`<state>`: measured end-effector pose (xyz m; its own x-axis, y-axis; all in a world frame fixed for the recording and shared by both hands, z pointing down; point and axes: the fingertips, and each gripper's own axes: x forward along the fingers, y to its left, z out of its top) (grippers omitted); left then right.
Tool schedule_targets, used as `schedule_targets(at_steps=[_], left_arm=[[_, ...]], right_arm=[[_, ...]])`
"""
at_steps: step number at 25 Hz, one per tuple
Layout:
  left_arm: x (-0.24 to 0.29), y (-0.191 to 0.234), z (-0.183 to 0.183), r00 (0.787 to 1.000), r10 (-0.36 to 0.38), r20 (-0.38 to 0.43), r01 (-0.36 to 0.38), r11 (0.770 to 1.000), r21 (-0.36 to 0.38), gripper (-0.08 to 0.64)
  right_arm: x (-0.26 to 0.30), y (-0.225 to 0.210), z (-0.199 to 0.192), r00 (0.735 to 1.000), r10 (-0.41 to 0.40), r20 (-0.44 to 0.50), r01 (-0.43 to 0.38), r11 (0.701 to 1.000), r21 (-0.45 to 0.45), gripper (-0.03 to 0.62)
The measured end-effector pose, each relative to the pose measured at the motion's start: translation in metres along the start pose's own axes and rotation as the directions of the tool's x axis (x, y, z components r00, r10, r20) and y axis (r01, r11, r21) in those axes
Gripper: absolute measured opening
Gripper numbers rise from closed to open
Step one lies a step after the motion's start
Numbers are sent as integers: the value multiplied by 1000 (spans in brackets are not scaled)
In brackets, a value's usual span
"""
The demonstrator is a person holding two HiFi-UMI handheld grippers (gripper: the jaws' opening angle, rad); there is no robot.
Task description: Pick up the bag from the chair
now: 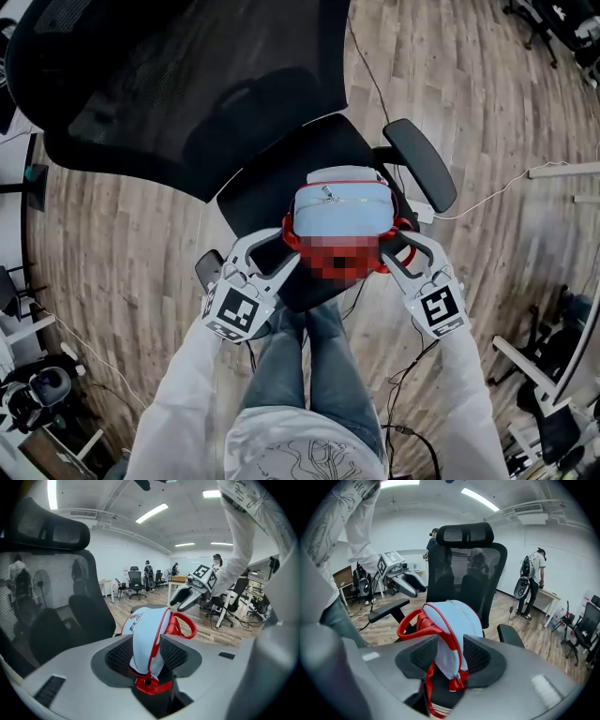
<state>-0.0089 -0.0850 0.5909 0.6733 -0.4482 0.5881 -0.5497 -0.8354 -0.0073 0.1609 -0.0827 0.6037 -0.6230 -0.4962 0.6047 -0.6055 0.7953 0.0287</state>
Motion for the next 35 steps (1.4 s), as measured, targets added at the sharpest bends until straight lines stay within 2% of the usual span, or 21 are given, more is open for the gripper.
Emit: schedule_targets(at_steps=[6, 14, 20, 27, 29, 35], left_arm=[[29, -5, -31, 995, -77, -60, 82, 993, 81, 173], [51, -3, -54, 985, -137, -101, 149, 980, 129, 181], [66, -1, -58, 987, -138, -83, 146, 984, 101, 180], [75, -3, -55, 983, -178, -41, 179, 983, 39, 163], [78, -1, -53, 983, -183, -31, 184, 983, 17, 153], [77, 11, -44, 990, -137, -17, 138, 990, 27, 109]], right_arm=[[15, -10, -29, 997, 75, -29, -75, 997, -10, 179], [33, -15, -33, 993, 115, -23, -116, 991, -63, 181], [44, -23, -41, 992, 121, -17, -122, 992, -24, 189], [51, -20, -34, 976, 216, 41, -217, 975, 36, 161], [53, -22, -33, 975, 215, 53, -218, 974, 54, 149], [57, -21, -20, 980, 190, 59, -192, 981, 30, 104]])
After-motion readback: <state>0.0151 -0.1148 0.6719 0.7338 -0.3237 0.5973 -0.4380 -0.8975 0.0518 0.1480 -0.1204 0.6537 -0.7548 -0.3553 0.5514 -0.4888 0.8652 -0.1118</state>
